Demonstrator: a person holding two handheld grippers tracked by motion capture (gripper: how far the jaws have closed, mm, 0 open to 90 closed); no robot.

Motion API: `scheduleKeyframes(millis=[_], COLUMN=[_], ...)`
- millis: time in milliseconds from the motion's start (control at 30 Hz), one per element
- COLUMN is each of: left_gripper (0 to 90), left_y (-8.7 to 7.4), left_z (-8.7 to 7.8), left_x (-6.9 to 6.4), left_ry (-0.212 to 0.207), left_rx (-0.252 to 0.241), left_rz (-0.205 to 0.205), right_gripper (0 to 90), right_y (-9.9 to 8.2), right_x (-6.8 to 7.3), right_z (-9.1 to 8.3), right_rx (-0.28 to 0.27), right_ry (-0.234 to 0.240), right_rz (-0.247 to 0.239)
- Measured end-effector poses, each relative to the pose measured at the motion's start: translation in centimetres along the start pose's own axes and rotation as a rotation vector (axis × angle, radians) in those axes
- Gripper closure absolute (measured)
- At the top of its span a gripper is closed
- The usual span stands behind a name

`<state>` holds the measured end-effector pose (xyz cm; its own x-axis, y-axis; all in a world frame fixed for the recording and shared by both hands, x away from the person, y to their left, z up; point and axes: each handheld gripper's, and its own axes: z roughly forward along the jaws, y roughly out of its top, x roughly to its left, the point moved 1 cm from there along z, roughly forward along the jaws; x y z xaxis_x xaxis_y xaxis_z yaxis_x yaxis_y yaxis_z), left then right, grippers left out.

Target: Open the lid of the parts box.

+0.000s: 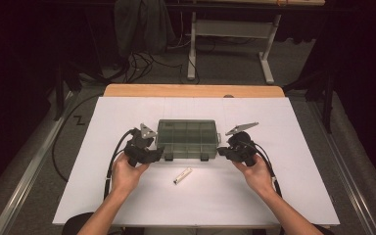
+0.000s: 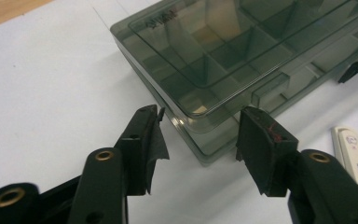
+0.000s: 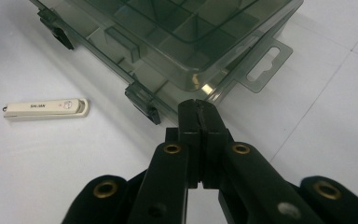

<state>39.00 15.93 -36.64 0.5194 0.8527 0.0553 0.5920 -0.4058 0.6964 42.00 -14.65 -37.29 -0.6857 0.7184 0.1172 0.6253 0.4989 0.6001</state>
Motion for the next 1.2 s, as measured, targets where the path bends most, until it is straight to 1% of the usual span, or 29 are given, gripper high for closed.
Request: scheduleKeyframes(millis=[33, 100, 167, 200, 233, 333, 400, 433, 500, 667, 700, 733, 767, 867, 1000, 1067, 1200], left_gripper=[46.2, 46.0, 45.5, 45.4, 45.3, 44.9, 43.6, 43.6, 43.5, 42.6, 42.6, 43.0, 43.7, 43.8, 43.8, 43.7, 43.5], left_y=[0.0, 0.2, 0.3, 0.4, 0.4, 0.6, 0.7, 0.8, 1.0, 1.3, 1.4, 1.4, 1.5, 1.6, 1.8, 1.9, 2.0], left_z=[-0.1, -0.1, -0.1, -0.2, -0.2, -0.3, -0.3, -0.3, -0.4, -0.4, -0.4, -0.4, -0.5, -0.6, -0.7, -0.7, -0.7], left_x=[0.0, 0.1, 0.2, 0.3, 0.3, 0.3, 0.4, 0.4, 0.4, 0.5, 0.5, 0.5, 0.5, 0.5, 0.5, 0.7, 0.8], left_ry=[-0.002, -0.006, -0.009, -0.006, -0.006, -0.006, -0.005, -0.005, -0.008, -0.016, -0.016, -0.016, -0.022, -0.023, -0.024, -0.030, -0.038], left_rx=[-0.008, -0.020, -0.025, -0.036, -0.036, -0.046, -0.051, -0.051, -0.056, -0.066, -0.073, -0.073, -0.079, -0.081, -0.089, -0.094, -0.099], left_rz=[-0.006, -0.017, -0.024, -0.027, -0.027, -0.032, -0.026, -0.026, -0.032, -0.040, -0.045, -0.045, -0.046, -0.044, -0.045, -0.056, -0.068], right_gripper=[87.8, 87.4, 84.7, 83.7, 83.7, 80.7, 77.9, 77.9, 76.6, 74.9, 73.5, 73.5, 72.4, 71.8, 71.7, 71.7, 71.7], right_y=[0.0, 0.0, 0.1, 0.1, 0.1, 0.2, 0.3, 0.3, 0.4, 0.8, 1.1, 1.1, 1.5, 1.9, 2.3, 2.7, 3.0], right_x=[-0.1, -0.2, -0.5, -0.7, -0.7, -1.1, -1.5, -1.5, -1.8, -1.9, -2.0, -2.0, -2.0, -2.0, -2.2, -2.3, -2.3], right_z=[0.0, 0.0, 0.1, 0.1, 0.1, 0.2, 0.3, 0.3, 0.4, 0.7, 0.8, 0.8, 0.9, 1.1, 1.5, 1.7, 2.0], right_rx=[-0.003, -0.010, -0.016, -0.019, -0.019, -0.023, -0.033, -0.033, -0.041, -0.039, -0.038, -0.038, -0.039, -0.035, -0.028, -0.024, -0.020], right_ry=[0.006, 0.007, 0.010, 0.015, 0.015, 0.021, 0.025, 0.025, 0.030, 0.019, 0.007, 0.007, -0.007, -0.021, -0.027, -0.037, -0.039], right_rz=[0.013, 0.019, 0.044, 0.053, 0.053, 0.075, 0.106, 0.106, 0.123, 0.138, 0.141, 0.141, 0.145, 0.153, 0.160, 0.165, 0.172])
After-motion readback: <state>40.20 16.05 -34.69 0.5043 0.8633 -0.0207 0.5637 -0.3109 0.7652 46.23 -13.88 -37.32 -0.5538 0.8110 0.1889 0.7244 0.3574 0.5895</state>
